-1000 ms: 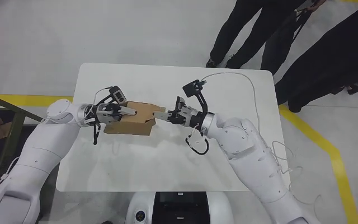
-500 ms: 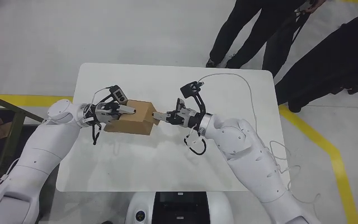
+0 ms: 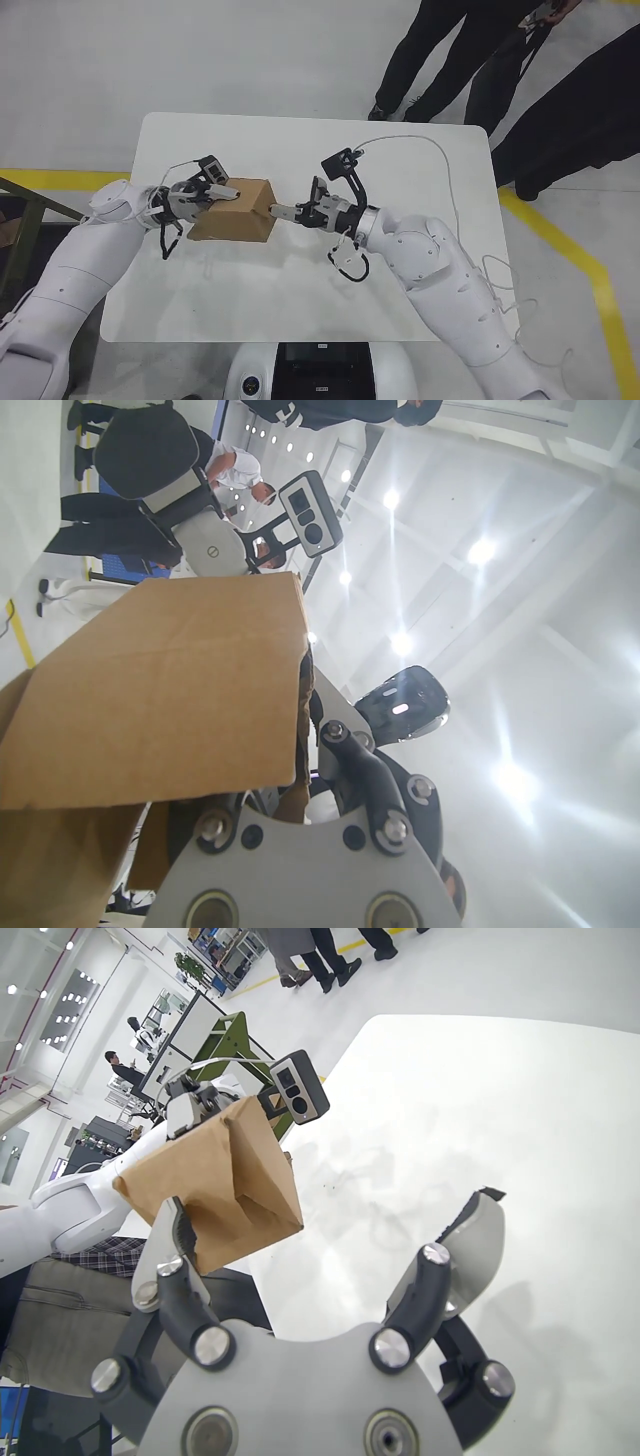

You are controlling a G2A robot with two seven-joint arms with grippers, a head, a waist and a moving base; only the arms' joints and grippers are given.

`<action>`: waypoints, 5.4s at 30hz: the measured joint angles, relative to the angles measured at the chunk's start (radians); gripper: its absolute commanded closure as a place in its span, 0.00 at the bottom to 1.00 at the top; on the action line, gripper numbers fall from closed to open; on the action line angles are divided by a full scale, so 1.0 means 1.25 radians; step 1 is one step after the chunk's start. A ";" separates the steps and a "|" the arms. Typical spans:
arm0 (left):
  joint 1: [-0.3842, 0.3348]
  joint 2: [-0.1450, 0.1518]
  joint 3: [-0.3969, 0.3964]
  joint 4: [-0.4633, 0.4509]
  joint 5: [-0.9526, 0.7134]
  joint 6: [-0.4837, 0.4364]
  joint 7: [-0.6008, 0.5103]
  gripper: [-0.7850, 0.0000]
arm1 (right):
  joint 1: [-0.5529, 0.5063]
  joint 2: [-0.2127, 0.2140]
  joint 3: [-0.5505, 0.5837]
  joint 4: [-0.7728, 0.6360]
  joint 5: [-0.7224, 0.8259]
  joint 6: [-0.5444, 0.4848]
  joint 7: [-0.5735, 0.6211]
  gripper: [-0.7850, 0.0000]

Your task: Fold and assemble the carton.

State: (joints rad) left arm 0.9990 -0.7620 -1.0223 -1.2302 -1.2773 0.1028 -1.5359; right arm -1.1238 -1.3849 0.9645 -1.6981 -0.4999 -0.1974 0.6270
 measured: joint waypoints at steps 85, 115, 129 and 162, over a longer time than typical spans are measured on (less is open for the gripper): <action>-0.170 -0.011 0.202 -0.275 1.070 -0.005 0.321 1.00 | -0.169 0.073 0.203 -0.132 0.013 -0.200 -0.024 0.00; -0.120 -0.027 0.094 -0.340 0.979 -0.176 0.404 0.00 | -0.171 0.092 0.221 -0.135 0.058 -0.177 -0.060 0.00; -0.010 0.009 -0.123 -0.336 0.822 -0.460 0.451 0.00 | -0.169 0.101 0.231 -0.134 0.077 -0.181 -0.061 0.00; 0.261 0.047 -0.500 -0.190 1.162 -0.892 0.758 0.00 | -0.060 0.071 -0.037 -0.091 -0.386 -0.025 -0.149 0.00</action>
State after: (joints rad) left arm 1.3249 -0.7030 -1.6476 -1.4673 0.1751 -1.0124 -0.5889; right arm -1.1990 -1.2960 0.9179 -1.8115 -0.9825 -0.2290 0.4411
